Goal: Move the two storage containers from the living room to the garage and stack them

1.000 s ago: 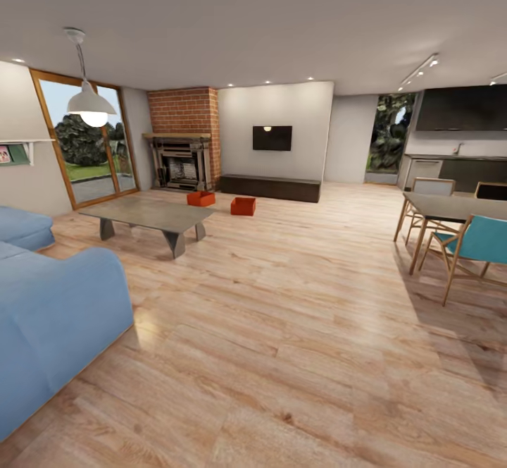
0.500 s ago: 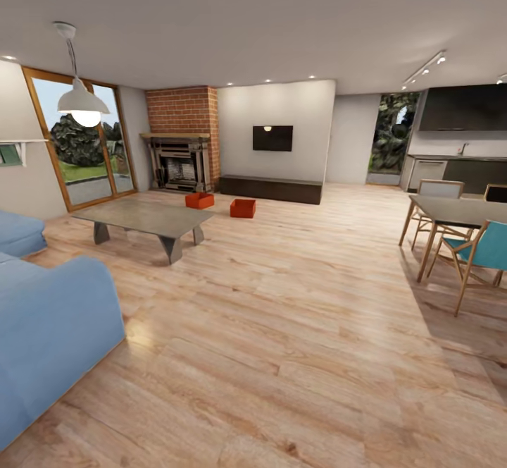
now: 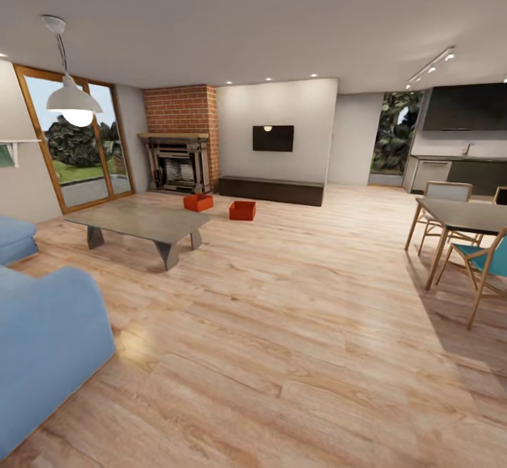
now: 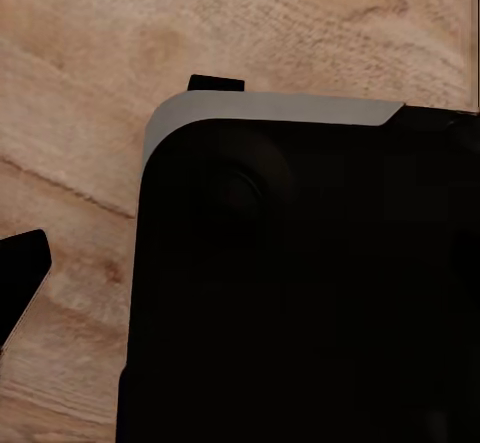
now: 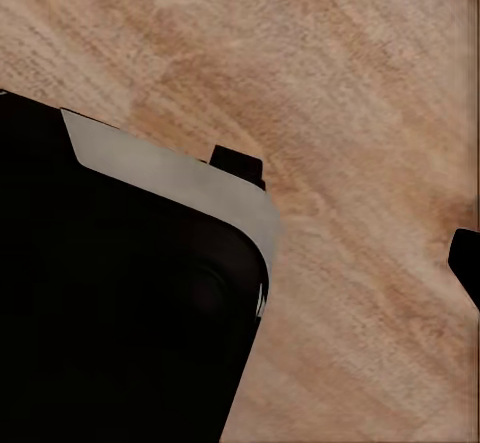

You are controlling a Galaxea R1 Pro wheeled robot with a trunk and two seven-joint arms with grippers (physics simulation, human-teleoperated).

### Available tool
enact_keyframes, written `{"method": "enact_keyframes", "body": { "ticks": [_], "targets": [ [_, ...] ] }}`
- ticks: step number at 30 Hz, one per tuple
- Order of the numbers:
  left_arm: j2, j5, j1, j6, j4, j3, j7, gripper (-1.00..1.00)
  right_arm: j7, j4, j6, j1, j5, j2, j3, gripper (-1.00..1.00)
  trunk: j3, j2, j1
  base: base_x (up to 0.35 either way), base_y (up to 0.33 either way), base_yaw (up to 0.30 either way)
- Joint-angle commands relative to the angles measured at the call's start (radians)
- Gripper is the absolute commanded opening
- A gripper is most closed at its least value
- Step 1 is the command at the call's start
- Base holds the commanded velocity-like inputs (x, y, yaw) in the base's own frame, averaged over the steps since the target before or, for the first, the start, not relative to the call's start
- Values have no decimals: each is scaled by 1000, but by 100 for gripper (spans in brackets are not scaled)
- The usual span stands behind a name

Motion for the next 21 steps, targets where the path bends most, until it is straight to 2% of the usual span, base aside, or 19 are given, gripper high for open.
{"method": "enact_keyframes", "body": {
  "ticks": [1, 21],
  "targets": [
    [0, 9, 0, -2, 0, 0, -1, 100, 0, 2, -4, -1, -9, 0, 8, 100, -1, 0, 1, 323, 0, 0],
    [1, 12, 0, -2, 0, 4, 0, 100, 0, 3, -7, -1, -9, 5, 7, 100, -1, 0, 1, 323, 0, 0]
  ]
}}
